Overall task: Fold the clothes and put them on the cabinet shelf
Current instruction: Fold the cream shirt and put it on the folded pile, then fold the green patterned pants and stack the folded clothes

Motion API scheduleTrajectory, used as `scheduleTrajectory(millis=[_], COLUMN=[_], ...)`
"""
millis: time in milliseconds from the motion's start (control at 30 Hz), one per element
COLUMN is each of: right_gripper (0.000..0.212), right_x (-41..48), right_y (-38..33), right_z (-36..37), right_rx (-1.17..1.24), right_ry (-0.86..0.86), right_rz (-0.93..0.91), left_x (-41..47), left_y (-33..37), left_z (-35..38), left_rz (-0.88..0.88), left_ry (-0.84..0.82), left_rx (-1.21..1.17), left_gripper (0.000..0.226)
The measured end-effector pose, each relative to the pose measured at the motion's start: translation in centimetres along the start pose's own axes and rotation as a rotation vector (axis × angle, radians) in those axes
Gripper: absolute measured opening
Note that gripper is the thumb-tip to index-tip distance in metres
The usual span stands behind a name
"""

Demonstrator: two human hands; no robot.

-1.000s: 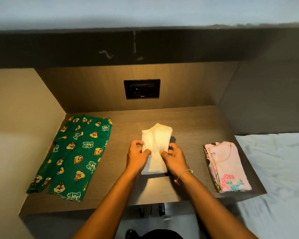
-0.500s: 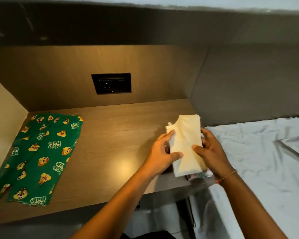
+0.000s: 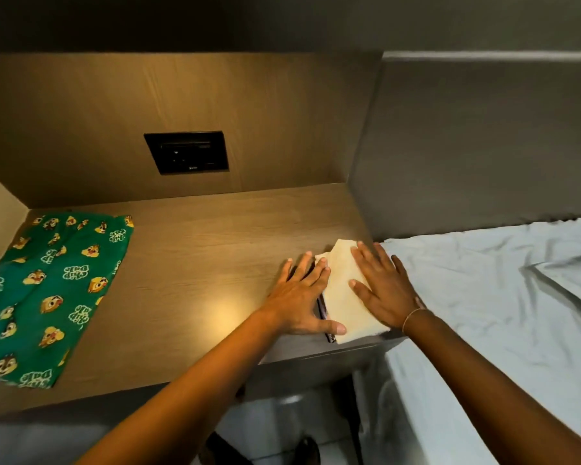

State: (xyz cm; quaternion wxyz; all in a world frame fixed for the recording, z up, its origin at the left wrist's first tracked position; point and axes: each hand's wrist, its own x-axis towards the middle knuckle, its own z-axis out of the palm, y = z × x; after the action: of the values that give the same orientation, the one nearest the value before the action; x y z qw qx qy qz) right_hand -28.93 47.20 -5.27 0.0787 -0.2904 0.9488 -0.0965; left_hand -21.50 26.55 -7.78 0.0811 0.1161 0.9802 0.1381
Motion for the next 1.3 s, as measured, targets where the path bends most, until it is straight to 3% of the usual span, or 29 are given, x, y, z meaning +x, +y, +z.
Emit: scheduleTrajectory(millis=[100, 233, 300, 367, 433, 467, 600, 700, 900, 1033, 1100, 1200, 1300], right_gripper=[0.062, 0.064, 0.066, 0.07, 0.066, 0.062, 0.058, 0.049, 0.048, 0.033, 0.022, 0.009, 0.013], right_x=[0.2, 0.2, 0.1, -0.2, 0.7, 1.4, 6.1, 11.4, 21.1, 21.2, 19.3, 15.1, 12.0], right_y=[0.7, 0.5, -0.1, -2.9, -7.3, -9.6, -21.7, -30.4, -38.4, -38.8, -37.8, -35.0, -31.9], right_z=[1.9, 1.0, -0.2, -1.4, -1.8, -1.5, 2.6, 5.1, 7.7, 8.3, 8.1, 6.0, 1.6], right_rx=[0.077, -0.022, -0.057, 0.031, 0.206, 0.288, 0.295, 0.143, -0.152, -0.139, -0.097, 0.171, 0.35], right_ry=[-0.079, -0.119, -0.044, 0.143, 0.315, 0.32, 0.078, 0.034, -0.084, 0.011, 0.072, 0.173, 0.266], right_rz=[0.055, 0.091, 0.087, 0.082, 0.011, -0.038, -0.344, -0.54, -0.648, -0.645, -0.643, -0.633, -0.69], left_x=[0.8, 0.5, -1.1, -4.5, -9.2, -11.6, -23.0, -28.8, -34.4, -35.1, -35.5, -36.8, -38.1], left_y=[-0.6, -0.3, -0.5, -2.0, -5.2, -6.8, -13.9, -17.1, -19.6, -20.4, -20.3, -20.1, -20.5], left_z=[0.7, -0.1, -0.9, -1.8, -2.5, -2.7, -2.6, -1.9, -0.7, -0.8, -1.4, -3.5, -6.7], left_rz=[-0.01, -0.01, -0.03, -0.099, -0.228, -0.307, -0.819, -1.069, -0.932, -0.909, -0.913, -0.893, -0.818], left_ry=[-0.062, -0.051, 0.047, 0.176, 0.324, 0.385, 0.549, 0.525, 0.622, 0.672, 0.736, 0.863, 0.969], left_rx=[0.001, 0.009, -0.075, -0.197, -0.211, -0.18, -0.059, -0.059, -0.034, -0.111, -0.244, -0.376, -0.403], left_gripper=[0.122, 0.12, 0.112, 0.097, 0.086, 0.081, 0.065, 0.05, 0.047, 0.041, 0.026, 0.001, 0.011])
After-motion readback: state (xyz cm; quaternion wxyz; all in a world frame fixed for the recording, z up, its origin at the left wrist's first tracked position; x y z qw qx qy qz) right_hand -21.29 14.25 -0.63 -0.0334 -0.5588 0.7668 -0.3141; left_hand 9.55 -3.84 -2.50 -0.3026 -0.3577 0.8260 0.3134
